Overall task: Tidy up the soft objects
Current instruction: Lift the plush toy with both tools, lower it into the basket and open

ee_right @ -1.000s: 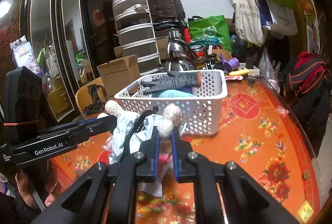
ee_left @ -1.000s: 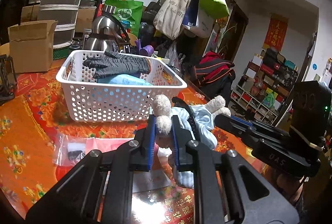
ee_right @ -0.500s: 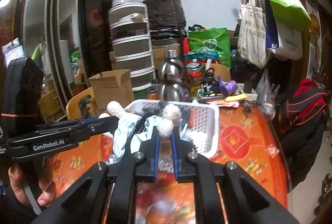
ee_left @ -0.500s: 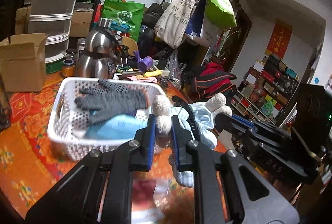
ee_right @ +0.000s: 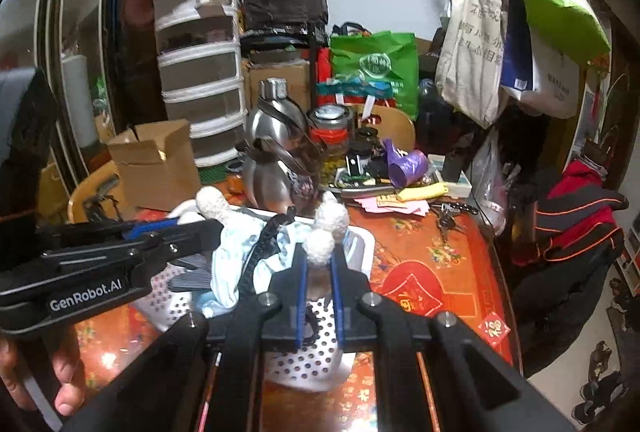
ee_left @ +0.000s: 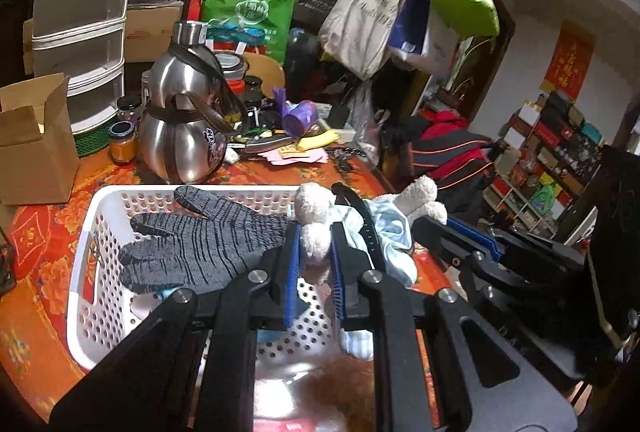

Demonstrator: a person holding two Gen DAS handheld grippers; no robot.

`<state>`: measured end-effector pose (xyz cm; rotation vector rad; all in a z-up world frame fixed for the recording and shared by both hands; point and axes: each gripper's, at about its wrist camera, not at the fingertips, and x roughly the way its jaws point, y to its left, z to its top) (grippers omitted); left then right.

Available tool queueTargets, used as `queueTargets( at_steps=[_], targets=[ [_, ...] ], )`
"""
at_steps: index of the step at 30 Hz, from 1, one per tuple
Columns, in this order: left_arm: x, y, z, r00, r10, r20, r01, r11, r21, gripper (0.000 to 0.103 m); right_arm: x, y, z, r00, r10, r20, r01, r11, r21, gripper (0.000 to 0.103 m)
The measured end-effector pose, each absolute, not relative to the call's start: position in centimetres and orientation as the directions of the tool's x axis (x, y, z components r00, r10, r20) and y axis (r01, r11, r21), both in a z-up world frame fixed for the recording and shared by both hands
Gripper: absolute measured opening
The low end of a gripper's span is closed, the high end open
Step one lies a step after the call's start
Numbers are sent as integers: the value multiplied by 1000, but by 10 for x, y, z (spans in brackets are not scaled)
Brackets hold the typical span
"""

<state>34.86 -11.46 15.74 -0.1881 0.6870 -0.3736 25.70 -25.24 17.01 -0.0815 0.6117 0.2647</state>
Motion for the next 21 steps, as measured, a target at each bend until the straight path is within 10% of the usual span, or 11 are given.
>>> queueTargets(
  at_steps=[17, 21],
  targets=[
    [389, -114, 83, 642, -354, -680, 228, 935, -271, 14, 291, -245, 110, 732, 205, -650, -274, 962, -5, 9],
    [390, -107, 74, 620, -371, -691, 223, 928, -298, 37, 289, -242, 105, 734, 192, -651, -270, 963, -20, 15]
  ],
)
